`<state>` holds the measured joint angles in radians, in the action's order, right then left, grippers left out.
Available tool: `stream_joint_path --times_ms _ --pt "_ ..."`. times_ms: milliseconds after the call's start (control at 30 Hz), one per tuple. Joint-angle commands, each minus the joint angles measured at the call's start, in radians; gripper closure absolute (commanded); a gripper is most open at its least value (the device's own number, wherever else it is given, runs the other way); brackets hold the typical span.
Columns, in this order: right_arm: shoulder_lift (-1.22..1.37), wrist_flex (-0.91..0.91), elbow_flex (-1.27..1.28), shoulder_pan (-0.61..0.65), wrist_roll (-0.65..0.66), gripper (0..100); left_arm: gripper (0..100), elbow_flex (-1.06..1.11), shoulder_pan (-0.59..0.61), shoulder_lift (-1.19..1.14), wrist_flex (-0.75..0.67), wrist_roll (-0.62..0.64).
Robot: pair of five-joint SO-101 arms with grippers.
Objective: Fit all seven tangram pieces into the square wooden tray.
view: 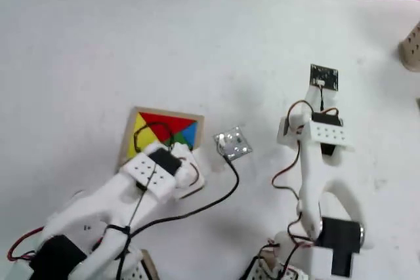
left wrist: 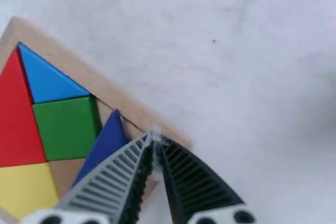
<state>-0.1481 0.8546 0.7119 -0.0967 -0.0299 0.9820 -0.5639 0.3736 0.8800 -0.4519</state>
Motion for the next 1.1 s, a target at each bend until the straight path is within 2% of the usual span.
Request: stream_joint_path --times_ms 0,300,633,900,1067 --pt "0.045 0.027 -0.091 -0.001 -0.012 98.1 98 -0.054 -0.013 -0.01 -0.023 0.018" --pt "0.134 0.096 -0.172 -0.001 -0.015 98.1 98 -0.041 0.033 -0.016 -0.089 0.051" --pt "0.134 0.096 -0.172 -0.001 -0.015 98.1 98 -0.055 0.102 -0.018 -0.081 0.084" --pt "0.136 0.096 -0.172 0.001 -0.015 98.1 98 -0.21 0.111 -0.222 -0.025 0.13" --pt "0.136 0.094 -0.172 0.001 -0.015 98.1 98 -0.219 0.114 -0.228 -0.031 0.137"
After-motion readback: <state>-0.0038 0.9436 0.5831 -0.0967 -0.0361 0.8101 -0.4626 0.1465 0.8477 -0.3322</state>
